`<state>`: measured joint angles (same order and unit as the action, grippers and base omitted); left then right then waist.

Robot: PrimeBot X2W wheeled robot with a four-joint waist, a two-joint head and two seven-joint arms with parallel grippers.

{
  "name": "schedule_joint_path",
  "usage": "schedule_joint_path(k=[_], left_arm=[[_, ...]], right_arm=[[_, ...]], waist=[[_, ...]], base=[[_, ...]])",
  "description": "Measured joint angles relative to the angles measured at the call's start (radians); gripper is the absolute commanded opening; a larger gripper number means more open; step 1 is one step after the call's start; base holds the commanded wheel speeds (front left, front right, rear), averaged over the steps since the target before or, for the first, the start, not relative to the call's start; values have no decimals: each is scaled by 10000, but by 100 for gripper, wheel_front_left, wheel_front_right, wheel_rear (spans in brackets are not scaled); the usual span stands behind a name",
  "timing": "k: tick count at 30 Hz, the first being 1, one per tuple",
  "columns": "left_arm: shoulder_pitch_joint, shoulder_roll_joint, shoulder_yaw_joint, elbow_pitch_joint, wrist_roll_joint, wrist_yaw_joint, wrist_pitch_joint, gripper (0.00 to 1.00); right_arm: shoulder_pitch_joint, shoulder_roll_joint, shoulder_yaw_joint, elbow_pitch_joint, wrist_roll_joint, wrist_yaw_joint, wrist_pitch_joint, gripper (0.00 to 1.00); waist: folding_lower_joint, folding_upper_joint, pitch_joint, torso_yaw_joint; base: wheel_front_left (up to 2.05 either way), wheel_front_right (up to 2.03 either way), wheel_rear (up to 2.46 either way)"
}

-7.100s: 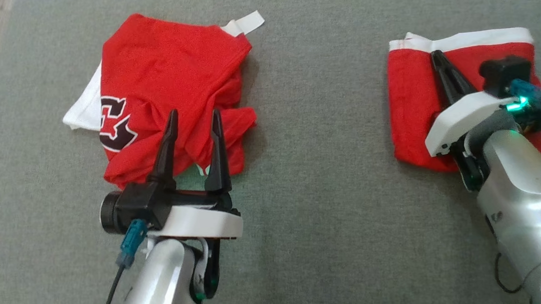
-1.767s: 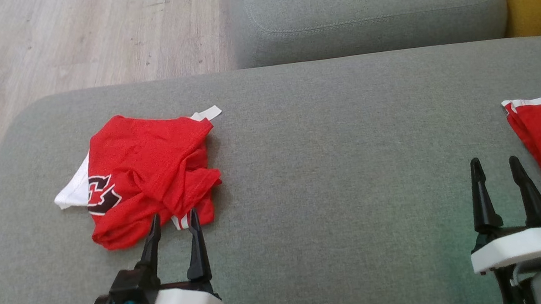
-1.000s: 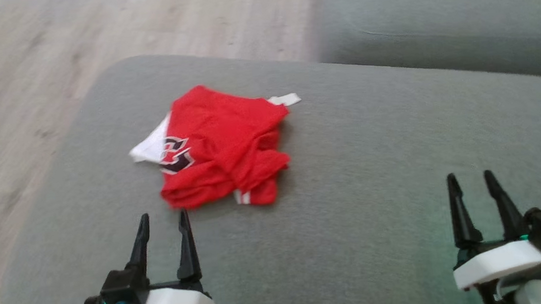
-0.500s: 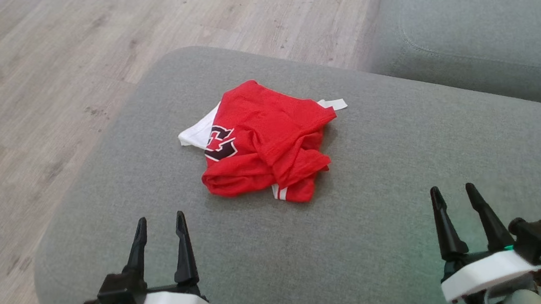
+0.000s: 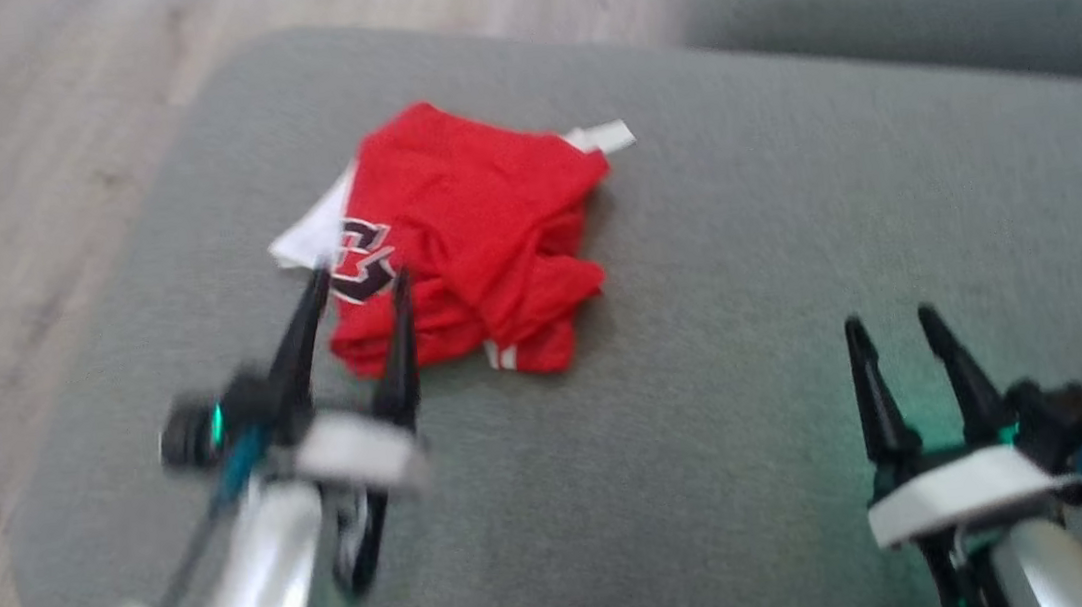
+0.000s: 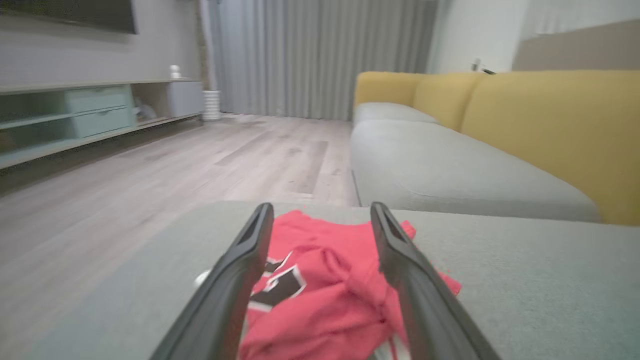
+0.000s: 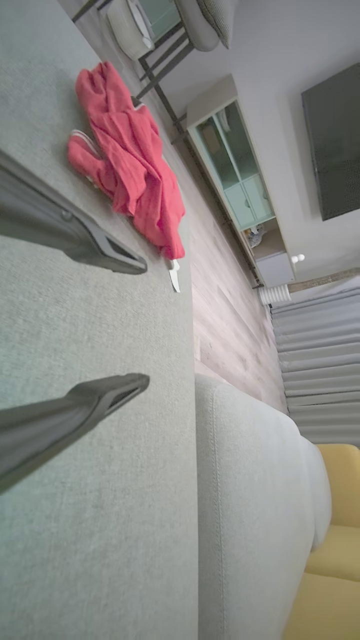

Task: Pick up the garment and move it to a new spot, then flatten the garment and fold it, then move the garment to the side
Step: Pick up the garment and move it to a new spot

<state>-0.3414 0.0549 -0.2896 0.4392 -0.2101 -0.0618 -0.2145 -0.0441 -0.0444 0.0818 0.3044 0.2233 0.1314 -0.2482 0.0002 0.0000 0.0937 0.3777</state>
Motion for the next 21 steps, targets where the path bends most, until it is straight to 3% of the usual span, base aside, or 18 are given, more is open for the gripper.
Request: schedule_joint_path(k=[6,11,16,21], left_arm=[[-2770,38,-161,945,-201,-445,1225,100],[-5125,222,-796,2286,-1101,-629,3545,100],[-5930,690,-2180,2769,-2736,-704,5152,100],[-6221,1248,-2941,3066,-3875,-704,5787,100]], right_arm=[[-611,-10,29,-100,-167,0,-2,100],[-1165,-17,111,-165,-211,0,-25,100],[-1598,-29,316,-224,-130,0,-27,100],[-1789,-31,445,-211,-119,0,-27,100]], waist=[[1,0,917,-607],[2,0,1736,-1302],[0,0,2369,-1968],[0,0,2879,-2451]], base=[[0,0,0],[0,0,0],[0,0,0],[0,0,0]])
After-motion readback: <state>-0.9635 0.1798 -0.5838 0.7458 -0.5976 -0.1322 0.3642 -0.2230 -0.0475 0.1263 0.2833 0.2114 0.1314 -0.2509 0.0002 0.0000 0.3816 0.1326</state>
